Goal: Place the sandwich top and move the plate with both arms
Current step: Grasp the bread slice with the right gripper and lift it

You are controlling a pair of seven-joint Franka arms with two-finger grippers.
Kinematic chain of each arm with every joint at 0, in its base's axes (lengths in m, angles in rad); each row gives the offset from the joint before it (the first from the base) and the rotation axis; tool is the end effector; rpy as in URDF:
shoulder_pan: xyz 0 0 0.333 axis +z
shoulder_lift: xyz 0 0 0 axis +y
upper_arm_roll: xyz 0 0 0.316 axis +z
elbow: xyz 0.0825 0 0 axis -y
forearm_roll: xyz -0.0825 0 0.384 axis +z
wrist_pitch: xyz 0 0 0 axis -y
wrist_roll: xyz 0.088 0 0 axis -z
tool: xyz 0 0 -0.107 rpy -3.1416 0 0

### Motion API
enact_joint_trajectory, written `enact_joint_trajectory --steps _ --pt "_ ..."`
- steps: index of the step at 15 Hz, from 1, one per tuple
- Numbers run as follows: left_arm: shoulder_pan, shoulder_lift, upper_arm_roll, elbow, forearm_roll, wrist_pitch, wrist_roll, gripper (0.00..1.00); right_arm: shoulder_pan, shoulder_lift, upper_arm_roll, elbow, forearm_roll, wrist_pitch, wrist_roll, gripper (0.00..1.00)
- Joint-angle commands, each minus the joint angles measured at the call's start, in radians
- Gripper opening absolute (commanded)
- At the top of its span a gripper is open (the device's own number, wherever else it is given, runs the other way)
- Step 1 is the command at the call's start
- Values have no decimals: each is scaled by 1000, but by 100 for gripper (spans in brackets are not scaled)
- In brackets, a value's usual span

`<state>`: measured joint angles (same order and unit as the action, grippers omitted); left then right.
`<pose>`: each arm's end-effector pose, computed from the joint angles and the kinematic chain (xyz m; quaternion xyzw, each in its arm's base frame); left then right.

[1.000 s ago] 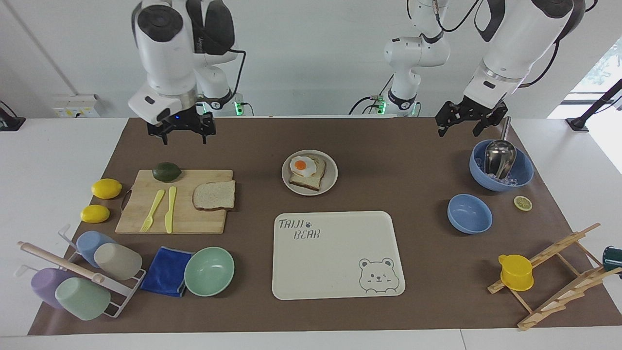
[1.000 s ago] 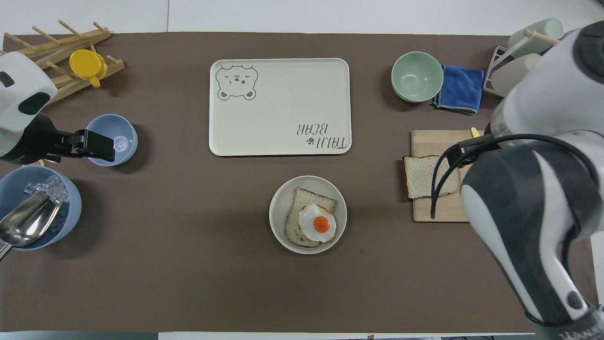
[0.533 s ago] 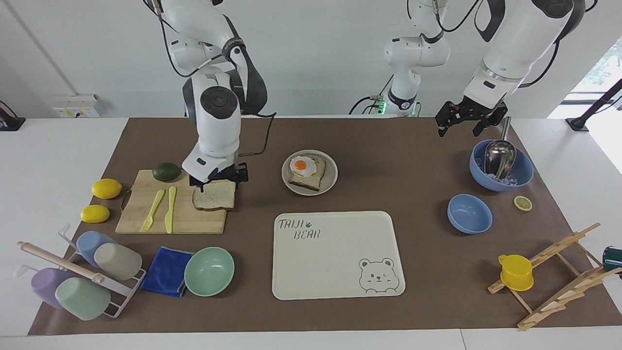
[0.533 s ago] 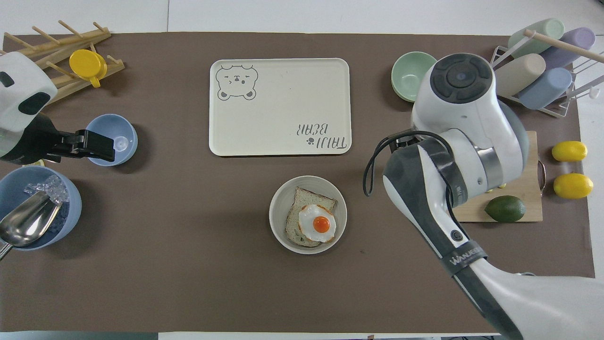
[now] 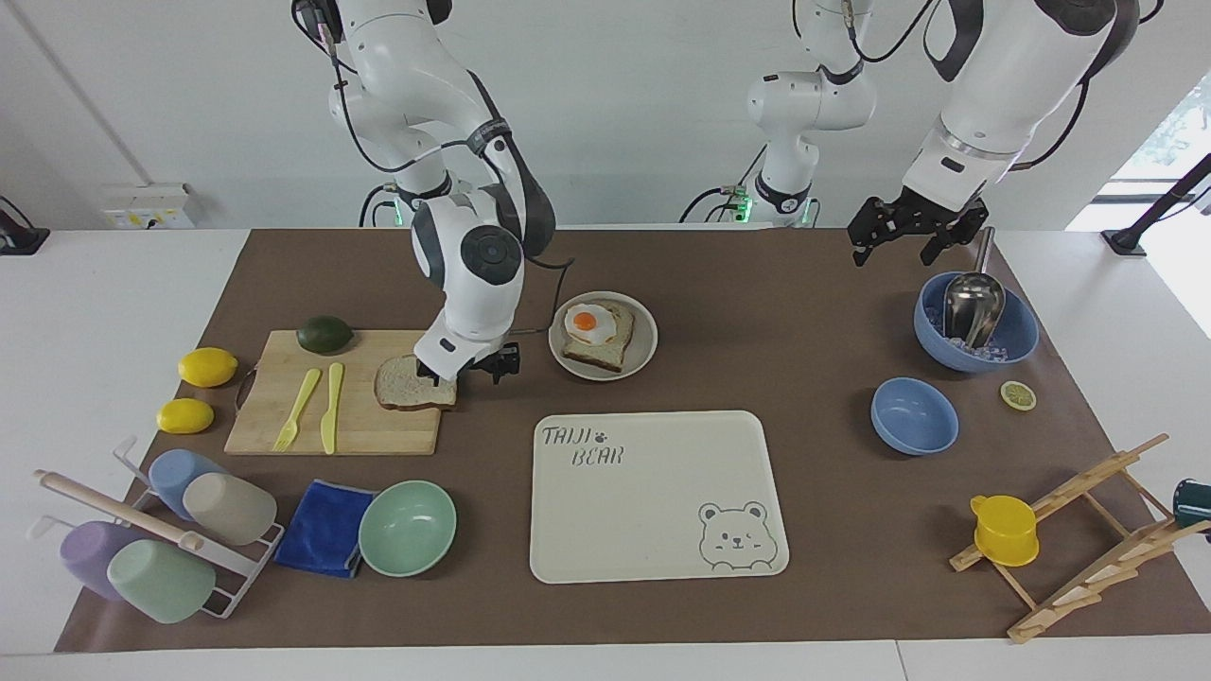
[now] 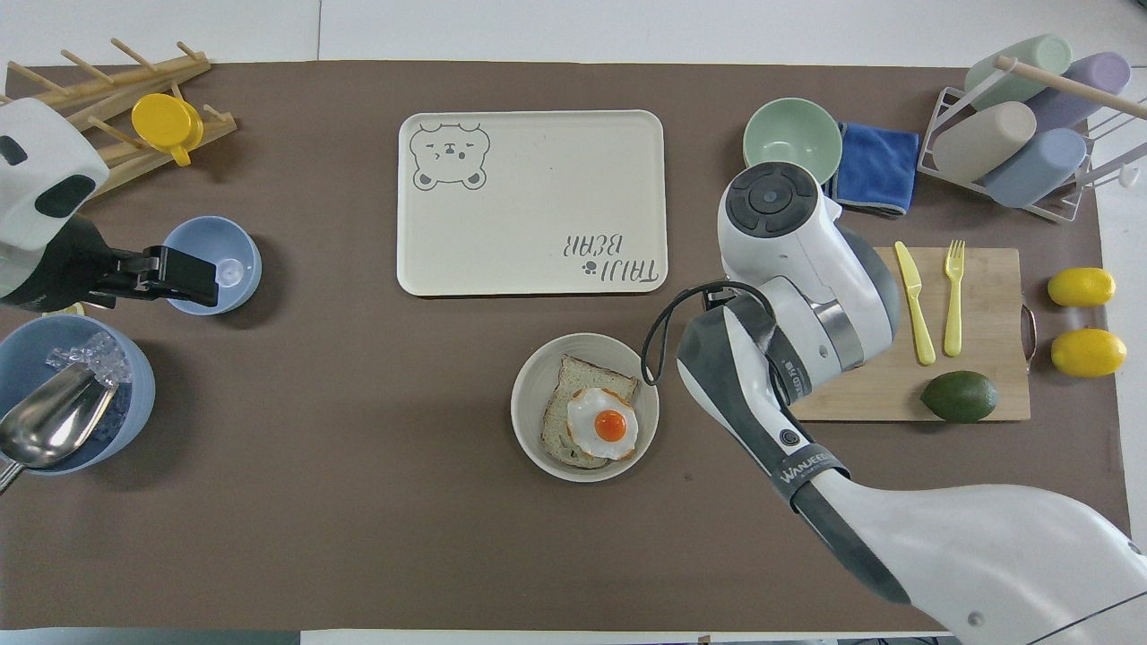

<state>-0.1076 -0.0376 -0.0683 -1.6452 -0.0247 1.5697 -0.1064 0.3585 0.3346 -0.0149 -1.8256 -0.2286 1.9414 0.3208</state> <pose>0.5323 -0.0980 0.6099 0.9992 -0.0345 -0.0204 0.0083 0.5798 0.1917 0.3375 0.9866 0.0641 -0.0688 0.1334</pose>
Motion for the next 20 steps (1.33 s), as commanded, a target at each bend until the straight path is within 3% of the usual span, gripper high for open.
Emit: enact_joint_trajectory --steps 1,5,20 --pt "14 -25 -7 -27 -11 -7 8 100 -19 -23 6 -58 -23 34 12 90" --pt "14 -25 -7 -27 -12 -7 8 100 -26 -29 4 -122 -29 94 12 90" --pt "14 -25 -7 -27 -12 -7 7 100 -43 -51 6 -199 -37 103 15 90"
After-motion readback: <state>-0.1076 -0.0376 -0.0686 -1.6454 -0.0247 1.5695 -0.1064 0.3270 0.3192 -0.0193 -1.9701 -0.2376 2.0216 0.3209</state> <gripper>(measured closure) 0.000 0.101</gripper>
